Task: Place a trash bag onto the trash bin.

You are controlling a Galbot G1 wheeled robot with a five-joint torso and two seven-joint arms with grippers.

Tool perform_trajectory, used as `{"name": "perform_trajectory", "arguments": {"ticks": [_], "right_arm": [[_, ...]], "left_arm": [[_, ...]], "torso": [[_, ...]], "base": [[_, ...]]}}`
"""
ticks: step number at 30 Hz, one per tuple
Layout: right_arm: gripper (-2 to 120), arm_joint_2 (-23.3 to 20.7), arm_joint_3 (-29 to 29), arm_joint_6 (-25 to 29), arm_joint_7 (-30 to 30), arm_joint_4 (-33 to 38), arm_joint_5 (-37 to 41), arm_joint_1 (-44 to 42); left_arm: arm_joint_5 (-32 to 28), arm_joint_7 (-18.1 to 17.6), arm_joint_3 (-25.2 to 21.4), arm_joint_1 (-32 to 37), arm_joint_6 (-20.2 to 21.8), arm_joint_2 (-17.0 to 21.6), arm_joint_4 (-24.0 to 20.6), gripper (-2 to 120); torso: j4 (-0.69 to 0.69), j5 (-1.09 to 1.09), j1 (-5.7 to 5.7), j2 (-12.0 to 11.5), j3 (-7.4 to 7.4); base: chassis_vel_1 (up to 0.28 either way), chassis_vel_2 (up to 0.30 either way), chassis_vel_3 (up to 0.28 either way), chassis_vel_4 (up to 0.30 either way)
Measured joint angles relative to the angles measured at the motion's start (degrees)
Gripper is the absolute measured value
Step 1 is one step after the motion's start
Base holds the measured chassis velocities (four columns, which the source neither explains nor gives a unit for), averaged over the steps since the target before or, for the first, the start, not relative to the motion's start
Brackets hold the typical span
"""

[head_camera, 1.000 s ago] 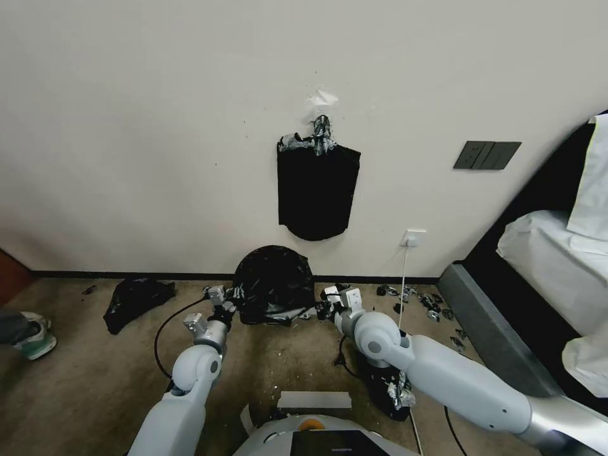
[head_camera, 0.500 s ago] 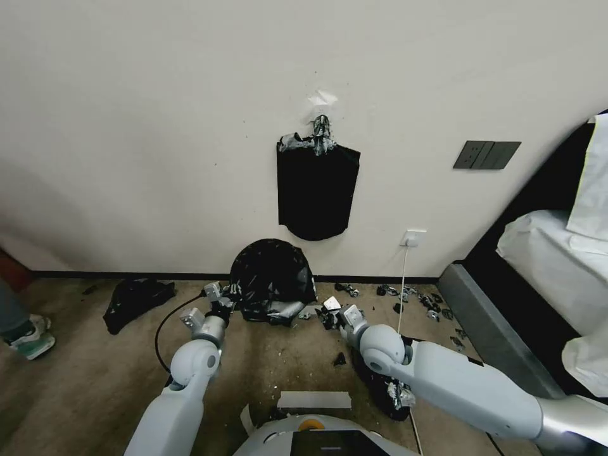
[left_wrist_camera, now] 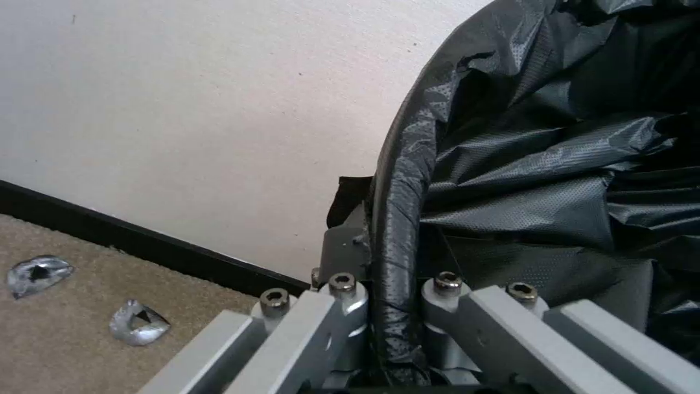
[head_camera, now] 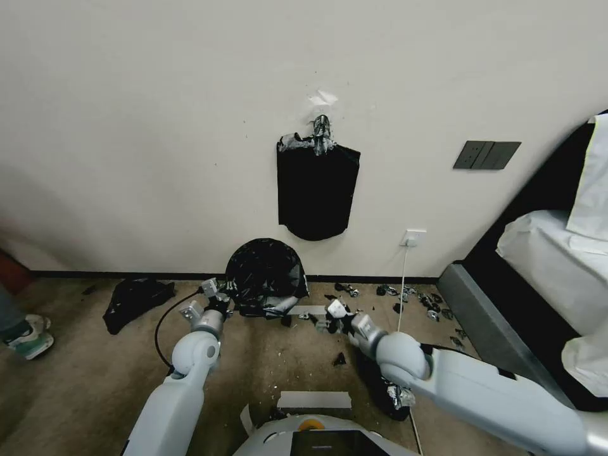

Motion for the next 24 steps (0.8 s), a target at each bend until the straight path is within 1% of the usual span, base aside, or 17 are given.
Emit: {"name": "perform_trajectory", "arguments": {"ticks": [2,3,6,7,10,12,15,16,19,20,23,24], "right_arm": [[100,2.9,-2.0,-1.2,2.0,-0.5,2.5,2.8],[100,2.9,-2.0,-1.2,2.0,-0.5,2.5,2.8],[100,6.3,-4.3,-3.3,3.9,-1.3,4.7,5.7],[100,6.3,-4.3,-3.3,3.9,-1.3,4.7,5.7],[100,8.2,-6.0,-3.8,5.0,-3.5,4.8,7.0],[99,8.5,-6.3,-4.0,5.2,-3.9,4.8,7.2],[91,9.2,-6.8,-4.4,5.8,-5.2,4.8,7.5],[91,9.2,-6.8,-4.4,5.8,-5.2,4.8,7.5],[78,9.5,-6.9,-4.4,6.3,-5.7,4.8,7.6],[78,9.5,-6.9,-4.4,6.3,-5.7,4.8,7.6],[65,9.2,-6.9,-4.4,6.3,-5.8,4.7,7.3],[65,9.2,-6.9,-4.4,6.3,-5.8,4.7,7.3]], "left_arm": [[0.1,0.0,0.0,0.4,0.0,-0.1,-0.2,2],[0.1,0.0,0.0,0.4,0.0,-0.1,-0.2,2],[0.3,0.0,0.0,1.1,0.0,-0.1,-0.6,2],[0.3,0.0,0.0,1.1,0.0,-0.1,-0.6,2],[0.3,0.0,-0.1,1.4,0.0,-0.2,-1.2,2],[0.3,0.0,-0.1,1.5,0.0,-0.2,-1.3,2],[0.3,0.1,-0.1,1.5,0.0,-0.3,-1.5,2],[0.3,0.1,-0.1,1.5,0.0,-0.3,-1.5,2],[0.3,0.1,0.2,1.5,0.0,-0.4,-1.6,2],[0.3,0.1,0.2,1.5,0.0,-0.4,-1.6,2],[0.4,0.2,0.7,1.1,0.0,-0.6,-1.6,2],[0.4,0.2,0.7,1.1,0.0,-0.6,-1.6,2]], "torso": [[0.02,0.02,0.00,0.0,0.00],[0.02,0.02,0.00,0.0,0.00],[0.00,0.00,0.00,0.0,0.00],[0.00,0.00,0.00,0.0,0.00],[-0.01,0.00,0.00,0.0,0.01],[-0.01,0.00,0.00,0.0,0.01],[-0.02,0.00,0.00,0.0,0.00],[-0.02,0.00,0.00,0.0,0.00],[-0.01,0.00,0.00,0.0,0.01],[-0.01,0.00,0.00,0.0,0.01],[-0.02,0.00,0.00,0.0,0.00],[-0.02,0.00,0.00,0.0,0.00]], "base": [[0.000,0.000,0.000,0.000],[0.000,0.000,0.000,0.000],[0.000,0.000,0.000,0.000],[0.000,0.000,0.000,0.000],[0.000,0.000,0.000,0.000],[0.000,0.000,0.000,0.000],[0.000,0.000,0.000,0.000],[0.000,0.000,0.000,0.000],[0.000,0.000,0.000,0.000],[0.000,0.000,0.000,0.000],[0.000,0.000,0.000,0.000],[0.000,0.000,0.000,0.000]]}}
